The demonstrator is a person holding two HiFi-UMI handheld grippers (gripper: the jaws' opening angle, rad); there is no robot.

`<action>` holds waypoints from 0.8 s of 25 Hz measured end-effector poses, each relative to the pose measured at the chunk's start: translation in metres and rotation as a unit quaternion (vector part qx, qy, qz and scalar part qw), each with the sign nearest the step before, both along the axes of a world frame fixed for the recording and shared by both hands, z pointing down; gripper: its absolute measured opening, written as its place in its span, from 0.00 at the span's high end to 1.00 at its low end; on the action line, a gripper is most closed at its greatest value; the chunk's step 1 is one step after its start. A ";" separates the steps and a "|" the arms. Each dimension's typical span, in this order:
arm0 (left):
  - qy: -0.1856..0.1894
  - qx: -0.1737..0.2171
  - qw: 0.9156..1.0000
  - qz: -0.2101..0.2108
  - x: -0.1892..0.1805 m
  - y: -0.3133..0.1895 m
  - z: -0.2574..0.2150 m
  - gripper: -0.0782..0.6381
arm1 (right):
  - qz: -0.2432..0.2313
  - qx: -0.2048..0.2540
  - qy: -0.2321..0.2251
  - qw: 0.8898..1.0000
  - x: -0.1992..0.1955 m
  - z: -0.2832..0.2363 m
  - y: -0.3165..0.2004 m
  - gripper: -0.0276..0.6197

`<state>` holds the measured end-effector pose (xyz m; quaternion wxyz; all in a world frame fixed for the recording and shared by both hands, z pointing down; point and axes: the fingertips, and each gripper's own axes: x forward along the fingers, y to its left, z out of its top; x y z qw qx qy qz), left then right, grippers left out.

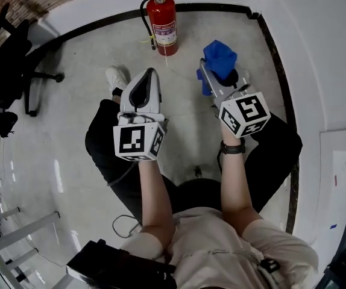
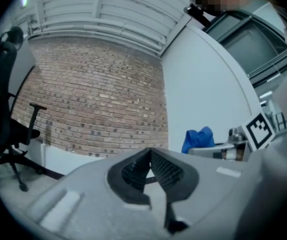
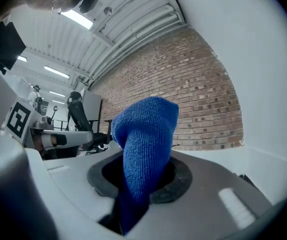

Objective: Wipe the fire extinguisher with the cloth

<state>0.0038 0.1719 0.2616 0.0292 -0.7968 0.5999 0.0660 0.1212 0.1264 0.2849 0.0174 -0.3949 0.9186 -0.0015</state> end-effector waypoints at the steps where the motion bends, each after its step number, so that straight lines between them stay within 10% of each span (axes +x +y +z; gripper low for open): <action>1: -0.005 0.005 1.000 -0.004 0.003 0.017 -0.003 0.89 | 0.006 0.006 0.014 1.000 0.001 -0.002 0.018 0.82; 5: -0.008 0.015 1.000 -0.014 0.014 0.089 -0.006 0.89 | 0.032 0.027 0.070 0.997 0.008 -0.005 0.097 0.82; 20: -0.027 0.030 0.999 0.010 0.073 0.251 -0.033 0.89 | 0.124 0.015 0.024 0.992 0.069 -0.018 0.270 0.82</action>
